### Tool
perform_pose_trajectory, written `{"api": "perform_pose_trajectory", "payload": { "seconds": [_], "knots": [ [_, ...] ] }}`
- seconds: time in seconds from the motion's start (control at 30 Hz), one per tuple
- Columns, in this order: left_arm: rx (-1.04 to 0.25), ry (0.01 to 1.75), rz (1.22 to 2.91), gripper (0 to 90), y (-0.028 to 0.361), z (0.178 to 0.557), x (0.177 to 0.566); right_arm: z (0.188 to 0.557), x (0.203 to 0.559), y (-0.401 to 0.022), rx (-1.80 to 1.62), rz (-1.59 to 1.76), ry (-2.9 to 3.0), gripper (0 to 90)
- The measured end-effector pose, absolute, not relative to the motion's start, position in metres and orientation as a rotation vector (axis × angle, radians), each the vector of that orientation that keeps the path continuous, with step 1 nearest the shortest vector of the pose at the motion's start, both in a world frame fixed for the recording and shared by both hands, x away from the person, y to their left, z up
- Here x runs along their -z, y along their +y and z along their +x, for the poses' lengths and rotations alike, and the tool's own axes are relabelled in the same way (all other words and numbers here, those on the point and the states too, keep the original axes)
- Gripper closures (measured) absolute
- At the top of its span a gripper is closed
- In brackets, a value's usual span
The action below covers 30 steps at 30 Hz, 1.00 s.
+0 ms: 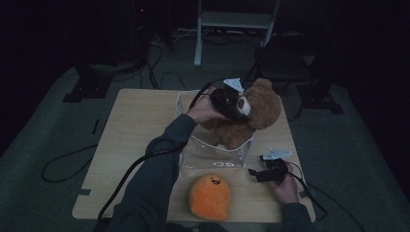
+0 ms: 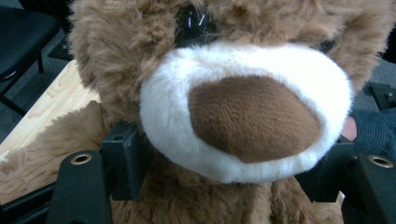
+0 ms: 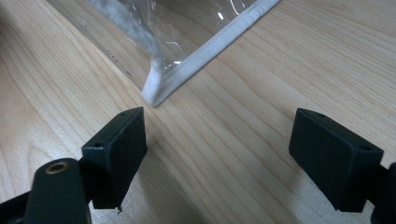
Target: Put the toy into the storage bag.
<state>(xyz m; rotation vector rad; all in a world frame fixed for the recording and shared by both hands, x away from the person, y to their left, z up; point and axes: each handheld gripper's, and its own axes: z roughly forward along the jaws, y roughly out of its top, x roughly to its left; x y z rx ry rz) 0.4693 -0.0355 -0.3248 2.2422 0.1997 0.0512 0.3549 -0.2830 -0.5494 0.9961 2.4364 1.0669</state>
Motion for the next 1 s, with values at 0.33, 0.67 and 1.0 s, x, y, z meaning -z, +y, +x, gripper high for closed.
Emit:
{"api": "perform_pose_trajectory", "payload": {
  "seconds": [0.33,0.67,1.0],
  "knots": [
    [-0.023,0.236,2.211,28.1,-0.029,0.471,0.323,0.355,0.549,-0.283,-1.067,0.996,2.437,18.3],
    [0.020,0.281,2.134,19.7,-0.026,0.475,0.320,0.355,0.549,-0.283,-1.067,0.997,2.437,18.3],
    [0.029,0.272,2.136,19.6,-0.027,0.475,0.322,0.355,0.549,-0.283,-1.067,0.997,2.438,18.3]
  ]
}}
